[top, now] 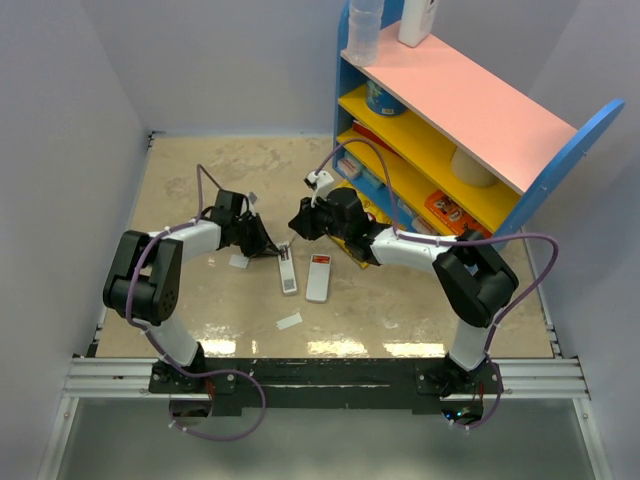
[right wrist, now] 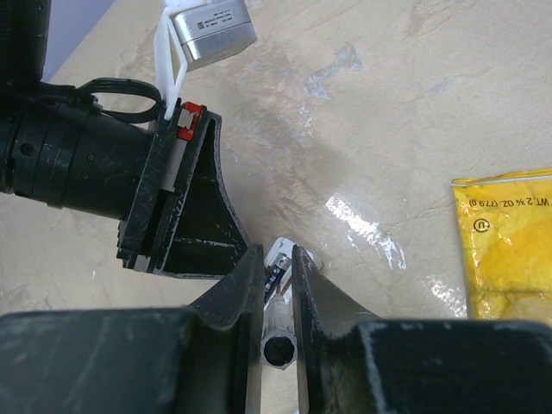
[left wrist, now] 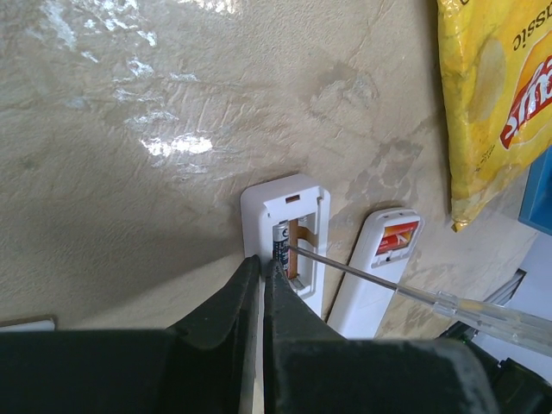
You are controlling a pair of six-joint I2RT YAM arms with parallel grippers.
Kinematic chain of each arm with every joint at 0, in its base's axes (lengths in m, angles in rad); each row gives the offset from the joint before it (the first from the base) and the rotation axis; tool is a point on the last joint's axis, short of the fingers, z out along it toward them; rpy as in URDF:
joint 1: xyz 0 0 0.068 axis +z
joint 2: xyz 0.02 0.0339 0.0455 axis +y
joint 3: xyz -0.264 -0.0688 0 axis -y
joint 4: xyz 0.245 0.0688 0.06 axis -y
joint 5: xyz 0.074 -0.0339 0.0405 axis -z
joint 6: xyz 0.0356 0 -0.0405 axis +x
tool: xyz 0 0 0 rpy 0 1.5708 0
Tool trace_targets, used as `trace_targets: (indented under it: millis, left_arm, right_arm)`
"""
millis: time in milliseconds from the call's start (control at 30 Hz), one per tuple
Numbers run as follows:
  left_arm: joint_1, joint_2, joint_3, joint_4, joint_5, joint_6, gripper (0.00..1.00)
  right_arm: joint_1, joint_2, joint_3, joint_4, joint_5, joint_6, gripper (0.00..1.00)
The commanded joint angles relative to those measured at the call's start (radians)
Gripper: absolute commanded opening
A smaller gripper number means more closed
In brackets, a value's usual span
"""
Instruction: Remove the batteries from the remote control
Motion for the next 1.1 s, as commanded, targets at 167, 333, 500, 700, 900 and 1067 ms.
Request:
trace_targets:
  millis: [167,333,500,700,900,1067]
  left_arm:
    - [-0.004,-0.008,-0.062,0.093,0.052,-0.015,0.0]
    - [-0.01,-0.005,-0.085,0.128,0.074,-0.027,0.0]
    - [-0.01,-0.001,-0.091,0.148,0.088,-0.04,0.0]
    - [-0.01,-0.001,-0.096,0.142,0.078,-0.04,0.0]
    - [-0.01,0.002,-0.105,0.145,0.078,-0.041,0.0]
    - [-0.01,0.001,-0.115,0.17,0.118,-0.06,0.0]
  right_arm:
    - [0.018,0.058,-0.086,0.033,-0.019,0.006,0.0]
    - [0.085,0.055,-0.017,-0.056,0.035,-0.12,0.0]
    - [0.13,0.082,0.018,-0.102,0.059,-0.207,0.0]
    - [0.02,0.13,-0.064,-0.01,-0.12,-0.006,0.0]
    - [-0.04,0.142,-0.15,0.059,-0.162,0.055,0.0]
    - [-0.049,0.147,-0.181,0.08,-0.165,0.082,0.0]
